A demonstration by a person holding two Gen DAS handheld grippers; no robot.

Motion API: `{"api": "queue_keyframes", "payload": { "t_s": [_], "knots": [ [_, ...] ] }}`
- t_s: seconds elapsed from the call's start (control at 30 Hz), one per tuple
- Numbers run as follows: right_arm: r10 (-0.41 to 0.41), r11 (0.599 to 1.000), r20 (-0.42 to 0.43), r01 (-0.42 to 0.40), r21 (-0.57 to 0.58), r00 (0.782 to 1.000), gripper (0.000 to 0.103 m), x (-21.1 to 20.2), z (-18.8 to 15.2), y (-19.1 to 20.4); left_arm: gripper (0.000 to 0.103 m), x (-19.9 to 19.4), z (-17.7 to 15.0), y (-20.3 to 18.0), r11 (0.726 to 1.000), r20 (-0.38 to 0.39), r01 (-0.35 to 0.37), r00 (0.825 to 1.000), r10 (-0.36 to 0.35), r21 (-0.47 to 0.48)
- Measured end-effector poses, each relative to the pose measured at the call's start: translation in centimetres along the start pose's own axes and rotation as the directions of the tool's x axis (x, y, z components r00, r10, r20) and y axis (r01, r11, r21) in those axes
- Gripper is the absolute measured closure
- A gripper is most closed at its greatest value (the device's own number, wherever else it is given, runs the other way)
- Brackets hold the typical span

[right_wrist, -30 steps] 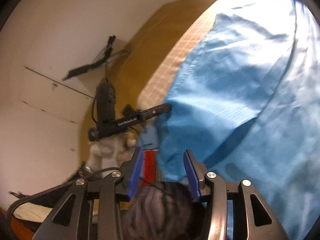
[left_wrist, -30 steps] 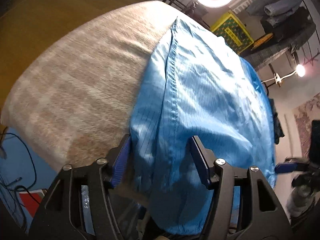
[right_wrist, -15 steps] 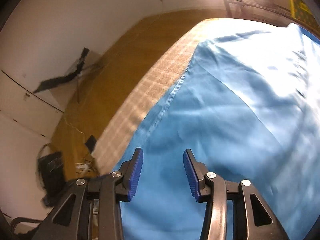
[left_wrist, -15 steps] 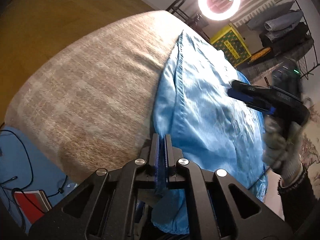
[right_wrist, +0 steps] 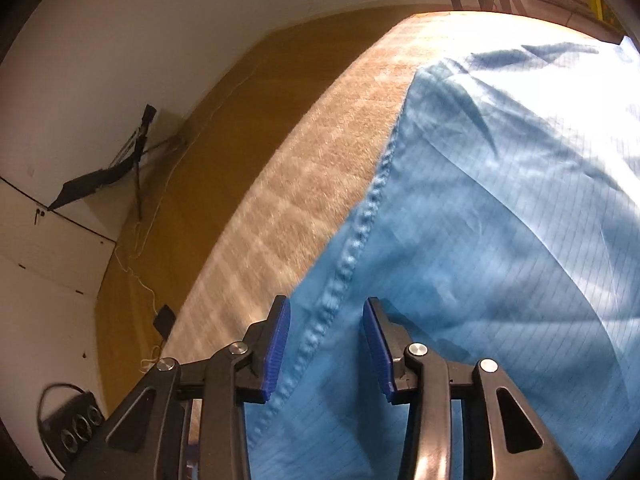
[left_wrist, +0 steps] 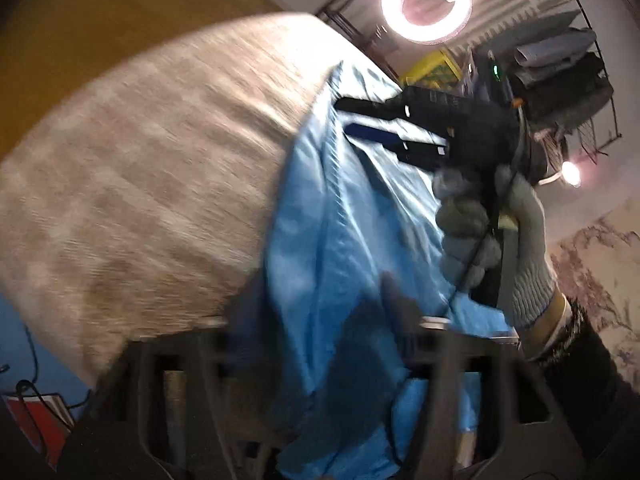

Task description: Fold large clothes

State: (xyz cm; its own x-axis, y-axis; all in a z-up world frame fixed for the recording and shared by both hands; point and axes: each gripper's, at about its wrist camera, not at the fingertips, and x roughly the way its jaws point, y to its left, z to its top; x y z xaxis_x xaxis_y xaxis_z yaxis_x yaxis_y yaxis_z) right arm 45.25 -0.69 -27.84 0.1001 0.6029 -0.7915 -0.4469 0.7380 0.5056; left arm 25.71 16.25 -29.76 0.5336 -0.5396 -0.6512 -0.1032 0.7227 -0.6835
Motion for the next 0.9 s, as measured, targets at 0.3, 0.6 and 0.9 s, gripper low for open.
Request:
{"api": "queue_keyframes", "payload": {
  "t_s": [0.3, 0.6, 0.9],
  "knots": [
    [-0.022, 0.999, -0.006, 0.021, -0.038, 1.000, 0.055, -3.5, 0.2, 0.7, 0.099, -0.5, 0.0, -1.8, 0.999, 0.026, 0.000, 1.000, -0.002, 0.051],
    [-0.105, 0.994, -0.050, 0.102, -0.049, 0.993, 0.035, -1.0, 1.0, 3.2, 0.102, -1.4, -0.7, -6.8, 0.968, 0.072, -0.066, 0.996, 0.050, 0.242],
    [-0.269, 0.963, -0.095, 0.268, -0.026, 0.958, 0.100, -0.1, 1.6, 2.0, 0.103, -1.6, -1.8, -10.2, 0.933, 0.087, -0.106, 0.993, 0.080, 0.344]
  ]
}}
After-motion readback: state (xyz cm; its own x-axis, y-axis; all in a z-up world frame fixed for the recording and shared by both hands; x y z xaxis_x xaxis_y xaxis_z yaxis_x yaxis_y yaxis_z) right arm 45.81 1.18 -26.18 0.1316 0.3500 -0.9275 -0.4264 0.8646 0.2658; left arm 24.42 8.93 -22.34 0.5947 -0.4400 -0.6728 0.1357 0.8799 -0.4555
